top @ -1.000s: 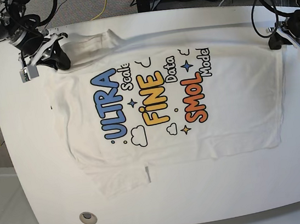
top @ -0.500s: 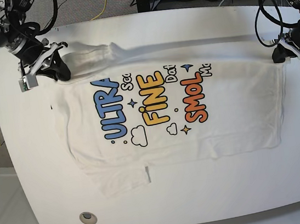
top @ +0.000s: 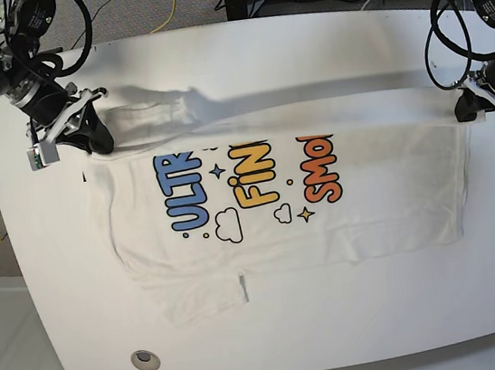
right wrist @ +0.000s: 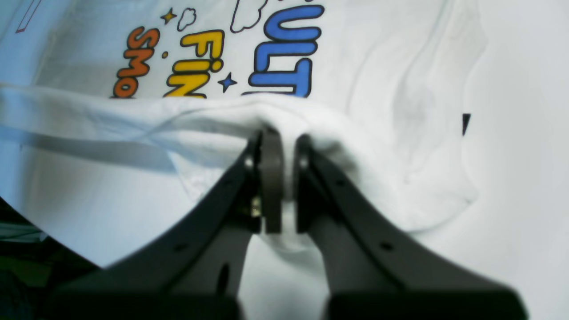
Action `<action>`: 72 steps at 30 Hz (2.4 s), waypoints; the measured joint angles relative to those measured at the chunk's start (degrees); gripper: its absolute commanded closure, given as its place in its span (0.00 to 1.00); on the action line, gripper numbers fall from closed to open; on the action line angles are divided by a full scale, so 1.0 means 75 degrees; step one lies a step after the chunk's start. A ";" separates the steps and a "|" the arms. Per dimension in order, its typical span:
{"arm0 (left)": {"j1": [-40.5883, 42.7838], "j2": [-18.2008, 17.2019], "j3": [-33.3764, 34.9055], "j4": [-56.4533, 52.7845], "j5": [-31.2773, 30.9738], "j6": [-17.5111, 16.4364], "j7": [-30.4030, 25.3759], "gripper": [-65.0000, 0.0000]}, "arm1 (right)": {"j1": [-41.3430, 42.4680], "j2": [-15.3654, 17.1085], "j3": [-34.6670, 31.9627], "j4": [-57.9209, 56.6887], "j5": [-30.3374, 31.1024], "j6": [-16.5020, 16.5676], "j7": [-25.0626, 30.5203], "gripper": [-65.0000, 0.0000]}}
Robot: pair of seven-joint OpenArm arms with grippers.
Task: Fold the T-shirt properly
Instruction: 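Lift both shoulder edges and fold them over the printed front toward the hem, then open both grippers to release the folded shoulder edge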
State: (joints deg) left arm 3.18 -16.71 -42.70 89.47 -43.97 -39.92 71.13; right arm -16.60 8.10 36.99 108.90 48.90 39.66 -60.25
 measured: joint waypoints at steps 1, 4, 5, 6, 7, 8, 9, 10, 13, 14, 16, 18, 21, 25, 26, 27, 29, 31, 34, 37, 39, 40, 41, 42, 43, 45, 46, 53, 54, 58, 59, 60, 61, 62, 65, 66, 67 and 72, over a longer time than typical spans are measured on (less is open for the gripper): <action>-0.0029 0.0003 0.0009 -0.0003 0.0000 0.0000 0.0003 0.96 | 0.0038 0.0006 0.0000 -0.0058 0.0012 0.0003 0.0006 1.00; -0.0099 -0.0012 0.0146 -0.0003 0.0003 0.0000 0.0000 0.96 | 0.0125 0.0020 0.0003 -0.0210 -0.0009 -0.0003 -0.0009 1.00; -0.0137 -0.0006 0.0187 -0.0003 0.0006 0.0000 0.0003 0.96 | 0.0160 0.0020 0.0003 -0.0265 -0.0020 0.0000 -0.0009 1.00; -0.0178 0.0003 0.0213 -0.0003 0.0026 0.0000 -0.0003 0.96 | 0.0187 0.0020 0.0003 -0.0326 -0.0026 -0.0003 -0.0006 1.00; -0.0207 0.0009 0.0221 -0.0003 0.0023 0.0000 0.0000 0.96 | 0.0224 0.0023 0.0003 -0.0350 -0.0026 0.0000 -0.0009 1.00; -0.0248 0.0015 0.0230 -0.0003 0.0015 0.0000 -0.0003 0.96 | 0.0265 0.0029 -0.0003 -0.0385 -0.0026 0.0003 -0.0012 1.00; -0.0286 0.0023 0.0230 -0.0003 0.0023 0.0000 -0.0003 0.96 | 0.0309 0.0047 -0.0012 -0.0411 -0.0026 -0.0003 -0.0012 1.00; -0.0321 0.0038 0.0230 -0.0003 0.0026 0.0000 0.0000 0.96 | 0.0353 0.0070 -0.0017 -0.0452 -0.0026 -0.0003 -0.0009 1.00; -0.0431 0.0082 0.0291 -0.0009 0.0035 0.0000 0.0003 0.96 | 0.0516 0.0137 -0.0017 -0.0606 -0.0006 0.0003 0.0009 1.00; -0.0466 0.0096 0.0315 -0.0009 0.0061 0.0000 -0.0003 0.96 | 0.0562 0.0157 -0.0017 -0.0662 -0.0003 0.0000 0.0006 1.00; -0.0542 0.0143 0.0332 -0.0009 0.0058 0.0000 -0.0009 0.96 | 0.0664 0.0189 -0.0017 -0.0807 -0.0003 0.0003 -0.0006 1.00; -0.0562 0.0154 0.0356 -0.0009 0.0087 0.0000 -0.0020 0.96 | 0.0752 0.0236 -0.0017 -0.0976 0.0000 0.0000 -0.0003 1.00; -0.0574 0.0149 0.0425 -0.0009 0.0248 0.0000 -0.0076 0.96 | 0.0883 0.0300 -0.0017 -0.1244 -0.0003 0.0000 0.0000 1.00; -0.0589 0.0152 0.0530 -0.0009 0.0440 0.0000 -0.0306 0.96 | 0.1046 0.0361 -0.0026 -0.1536 -0.0023 0.0000 -0.0006 1.00; -0.0600 0.0152 0.0545 -0.0009 0.0460 0.0000 -0.0370 0.96 | 0.1067 0.0391 -0.0032 -0.1600 -0.0017 0.0003 0.0003 1.00; -0.0603 0.0152 0.0551 -0.0009 0.0507 0.0003 -0.0475 0.96 | 0.1096 0.0414 -0.0032 -0.1641 -0.0012 -0.0003 -0.0006 1.00; -0.0621 0.0149 0.0577 -0.0009 0.0632 0.0000 -0.0621 0.96 | 0.1148 0.0466 -0.0026 -0.1757 0.0003 0.0000 0.0000 1.00; -0.0618 0.0146 0.0656 -0.0009 0.0828 0.0000 -0.0764 0.96 | 0.1189 0.0510 -0.0026 -0.1871 -0.0012 0.0000 -0.0003 1.00; -0.0615 0.0157 0.0746 -0.0017 0.1026 -0.0003 -0.1008 0.96 | 0.1212 0.0507 -0.0026 -0.1903 -0.0093 0.0000 0.0006 1.00; -0.0615 0.0146 0.0842 -0.0085 0.1145 -0.0003 -0.1204 0.96 | 0.1239 0.0495 -0.0029 -0.1900 -0.0274 0.0003 0.0000 1.00; -0.0621 0.0137 0.0880 -0.0271 0.1151 -0.0003 -0.1317 0.96 | 0.1306 0.0478 -0.0026 -0.1900 -0.0519 0.0000 -0.0006 1.00; -0.0624 0.0140 0.0886 -0.0379 0.1148 -0.0003 -0.1332 0.96 | 0.1338 0.0472 -0.0026 -0.1903 -0.0568 0.0000 -0.0009 1.00; -0.0627 0.0146 0.0889 -0.0469 0.1148 -0.0003 -0.1332 0.96 | 0.1352 0.0466 -0.0026 -0.1909 -0.0580 0.0000 0.0000 1.00; -0.0632 0.0149 0.0889 -0.0586 0.1151 -0.0003 -0.1326 0.96 | 0.1370 0.0466 -0.0026 -0.1909 -0.0574 0.0000 0.0006 1.00; -0.0629 0.0149 0.0889 -0.0699 0.1157 -0.0003 -0.1323 0.96 | 0.1381 0.0466 -0.0026 -0.1909 -0.0577 0.0003 0.0003 1.00; -0.0612 0.0143 0.0889 -0.0866 0.1212 -0.0003 -0.1346 0.96 | 0.1396 0.0463 -0.0026 -0.1912 -0.0580 0.0003 -0.0003 1.00; -0.0609 0.0143 0.0889 -0.0918 0.1239 -0.0003 -0.1431 0.96 | 0.1402 0.0458 -0.0026 -0.1918 -0.0589 0.0003 -0.0006 1.00; -0.0589 0.0047 0.1198 -0.1309 0.1262 0.0003 -0.2270 0.96 | 0.1530 0.0431 -0.0026 -0.1926 -0.0644 0.0000 0.0000 0.85; -0.0597 0.0035 0.1236 -0.1376 0.1297 -0.0003 -0.2331 0.96 | 0.1550 0.0428 -0.0026 -0.1929 -0.0659 0.0000 -0.0003 0.83; -0.0615 -0.0020 0.1265 -0.1682 0.1714 -0.0003 -0.2436 0.96 | 0.1591 0.0428 -0.0026 -0.1929 -0.0670 0.0000 0.0006 0.74; -0.0609 -0.0023 0.1253 -0.1716 0.1833 0.0000 -0.2445 0.96 | 0.1594 0.0431 -0.0026 -0.1929 -0.0670 0.0000 0.0006 0.70; -0.0589 -0.0023 0.1233 -0.1754 0.1941 0.0003 -0.2448 0.95 | 0.1594 0.0440 -0.0026 -0.1929 -0.0682 0.0000 0.0003 0.67; -0.0571 -0.0023 0.1230 -0.1775 0.2008 0.0003 -0.2471 0.95 | 0.1597 0.0446 -0.0026 -0.1929 -0.0691 0.0000 0.0000 0.62; -0.0565 -0.0023 0.1230 -0.1784 0.2060 0.0003 -0.2500 0.95 | 0.1603 0.0443 -0.0023 -0.1929 -0.0694 -0.0003 0.0000 0.57; -0.0560 -0.0020 0.1253 -0.1784 0.2157 0.0003 -0.2661 0.95 | 0.1635 0.0443 -0.0023 -0.1929 -0.0708 0.0000 0.0003 0.45; -0.0574 -0.0020 0.1253 -0.1784 0.2151 0.0003 -0.2728 0.93 | 0.1641 0.0440 -0.0023 -0.1929 -0.0772 -0.0003 0.0006 0.42; -0.0586 -0.0017 0.1253 -0.1784 0.2159 0.0000 -0.2771 0.91 | 0.1655 0.0440 -0.0026 -0.1929 -0.0912 0.0000 0.0032 0.40; -0.0615 -0.0017 0.1241 -0.1781 0.2229 0.0003 -0.2853 0.75 | 0.1673 0.0428 -0.0023 -0.1929 -0.1402 -0.0003 0.0000 0.40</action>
State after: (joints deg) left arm -1.43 -16.84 -33.39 76.12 -27.24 -39.90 49.74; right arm -4.05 11.31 36.82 94.43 38.39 39.64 -60.25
